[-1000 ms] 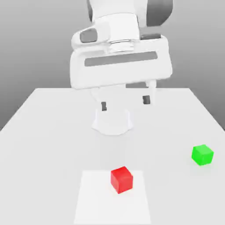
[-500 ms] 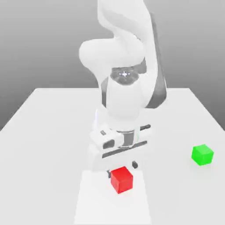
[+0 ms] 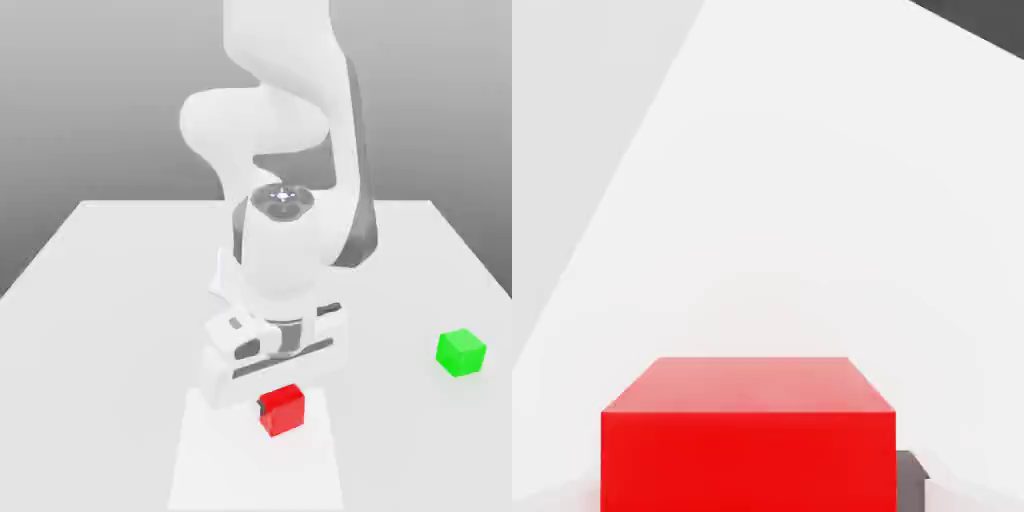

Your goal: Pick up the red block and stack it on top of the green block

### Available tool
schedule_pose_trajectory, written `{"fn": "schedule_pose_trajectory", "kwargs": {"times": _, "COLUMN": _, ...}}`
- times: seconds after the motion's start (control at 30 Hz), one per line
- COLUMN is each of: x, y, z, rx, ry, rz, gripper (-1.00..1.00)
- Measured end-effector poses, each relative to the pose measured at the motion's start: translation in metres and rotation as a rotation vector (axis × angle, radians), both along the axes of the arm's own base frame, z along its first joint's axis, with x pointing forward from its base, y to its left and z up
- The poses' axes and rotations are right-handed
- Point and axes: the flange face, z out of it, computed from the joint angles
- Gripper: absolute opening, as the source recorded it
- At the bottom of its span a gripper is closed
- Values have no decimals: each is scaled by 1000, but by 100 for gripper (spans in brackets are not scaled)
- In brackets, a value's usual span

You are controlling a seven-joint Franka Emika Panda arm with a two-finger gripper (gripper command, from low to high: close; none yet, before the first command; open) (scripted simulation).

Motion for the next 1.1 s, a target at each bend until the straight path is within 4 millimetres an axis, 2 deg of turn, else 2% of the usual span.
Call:
{"fn": "schedule_pose_trajectory", "kwargs": {"times": 0.23, "x": -4, "y": 0, "z": 35, "rx": 2, "ry": 7, "rz": 4, "gripper": -100}}
{"fn": "schedule_pose_trajectory", "kwargs": {"times": 0.27, "x": -4, "y": 8, "z": 37, "rx": 3, "ry": 9, "rz": 43, "gripper": -100}}
{"fn": "schedule_pose_trajectory", "kwargs": {"times": 0.37, "x": -15, "y": 83, "z": 44, "rx": 4, "ry": 11, "rz": 318, "gripper": -100}}
{"fn": "schedule_pose_trajectory", "kwargs": {"times": 0.5, "x": -39, "y": 156, "z": 52, "rx": 5, "ry": 11, "rz": 629, "gripper": -100}}
{"fn": "schedule_pose_trajectory", "kwargs": {"times": 0.6, "x": -66, "y": 207, "z": 59, "rx": 4, "ry": 11, "rz": 864, "gripper": -100}}
{"fn": "schedule_pose_trajectory", "kwargs": {"times": 0.73, "x": -115, "y": 268, "z": 68, "rx": 0, "ry": 11, "rz": 1174, "gripper": -100}}
{"fn": "schedule_pose_trajectory", "kwargs": {"times": 0.8, "x": -140, "y": 292, "z": 70, "rx": -3, "ry": 10, "rz": 1311, "gripper": -100}}
{"fn": "schedule_pose_trajectory", "kwargs": {"times": 0.9, "x": -146, "y": 300, "z": 46, "rx": -4, "ry": 10, "rz": 1356, "gripper": -100}}
{"fn": "schedule_pose_trajectory", "kwargs": {"times": 0.97, "x": -145, "y": 299, "z": 25, "rx": -5, "ry": 10, "rz": 1353, "gripper": -100}}
{"fn": "schedule_pose_trajectory", "kwargs": {"times": 1.0, "x": -145, "y": 298, "z": 15, "rx": -5, "ry": 10, "rz": 1353, "gripper": 100}}
{"fn": "schedule_pose_trajectory", "kwargs": {"times": 1.1, "x": -145, "y": 298, "z": 15, "rx": -5, "ry": 10, "rz": 1353, "gripper": 100}}
